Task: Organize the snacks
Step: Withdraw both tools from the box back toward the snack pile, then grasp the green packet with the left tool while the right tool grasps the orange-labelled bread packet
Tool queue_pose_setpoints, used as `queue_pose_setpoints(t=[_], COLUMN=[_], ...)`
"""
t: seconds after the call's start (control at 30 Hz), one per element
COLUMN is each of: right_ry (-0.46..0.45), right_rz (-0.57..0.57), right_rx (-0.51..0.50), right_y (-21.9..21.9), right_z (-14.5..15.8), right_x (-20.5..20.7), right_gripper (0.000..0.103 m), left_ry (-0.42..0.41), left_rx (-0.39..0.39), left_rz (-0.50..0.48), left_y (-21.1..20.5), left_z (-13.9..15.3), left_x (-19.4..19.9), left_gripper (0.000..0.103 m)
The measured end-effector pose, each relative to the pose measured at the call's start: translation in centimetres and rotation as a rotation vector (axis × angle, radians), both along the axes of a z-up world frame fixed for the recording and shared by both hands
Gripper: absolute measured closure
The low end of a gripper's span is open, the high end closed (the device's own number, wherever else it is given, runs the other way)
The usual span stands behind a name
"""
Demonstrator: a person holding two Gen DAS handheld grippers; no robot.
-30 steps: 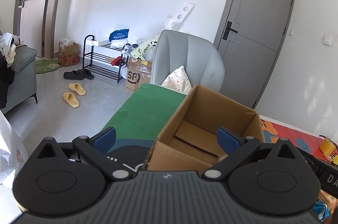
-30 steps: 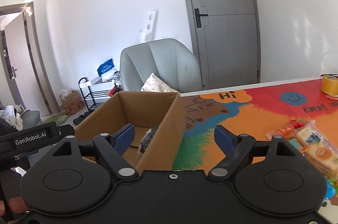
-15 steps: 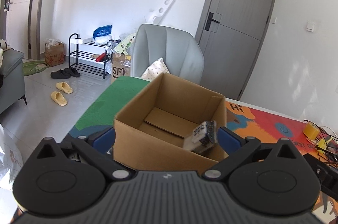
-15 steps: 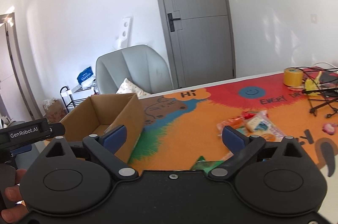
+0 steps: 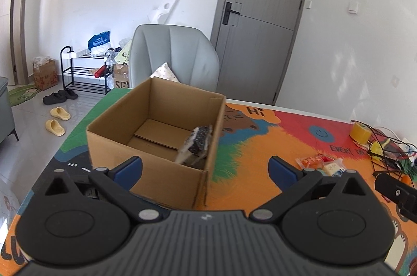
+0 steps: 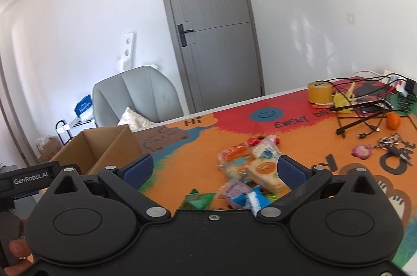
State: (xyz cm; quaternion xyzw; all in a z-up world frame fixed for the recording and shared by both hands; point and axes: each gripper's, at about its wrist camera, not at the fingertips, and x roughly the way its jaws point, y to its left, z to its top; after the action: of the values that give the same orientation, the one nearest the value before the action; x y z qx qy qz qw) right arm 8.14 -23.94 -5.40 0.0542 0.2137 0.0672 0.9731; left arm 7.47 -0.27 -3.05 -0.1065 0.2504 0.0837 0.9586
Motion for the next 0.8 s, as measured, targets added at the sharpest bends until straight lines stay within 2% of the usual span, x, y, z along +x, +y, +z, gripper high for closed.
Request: queue_pose_setpoints(t=[0.5, 0.8], right_ry=[0.027, 0.081], right_rz=[-0.092, -0.135], right_rx=[0.000, 0.016], right_y=[-4.7, -7.5], right_z=[-1.8, -3.8], right_x=[0.2, 0.5], right_gripper=[0.000, 0.001], left_ry=[0.034, 0.075], left_rx=[0.030, 0.033], left_rz=[-0.106, -0.160], left_y=[-4.5, -7.0], left_z=[-1.6, -3.5], left_x=[1.0, 2.1], left_gripper=[0.001, 0.001])
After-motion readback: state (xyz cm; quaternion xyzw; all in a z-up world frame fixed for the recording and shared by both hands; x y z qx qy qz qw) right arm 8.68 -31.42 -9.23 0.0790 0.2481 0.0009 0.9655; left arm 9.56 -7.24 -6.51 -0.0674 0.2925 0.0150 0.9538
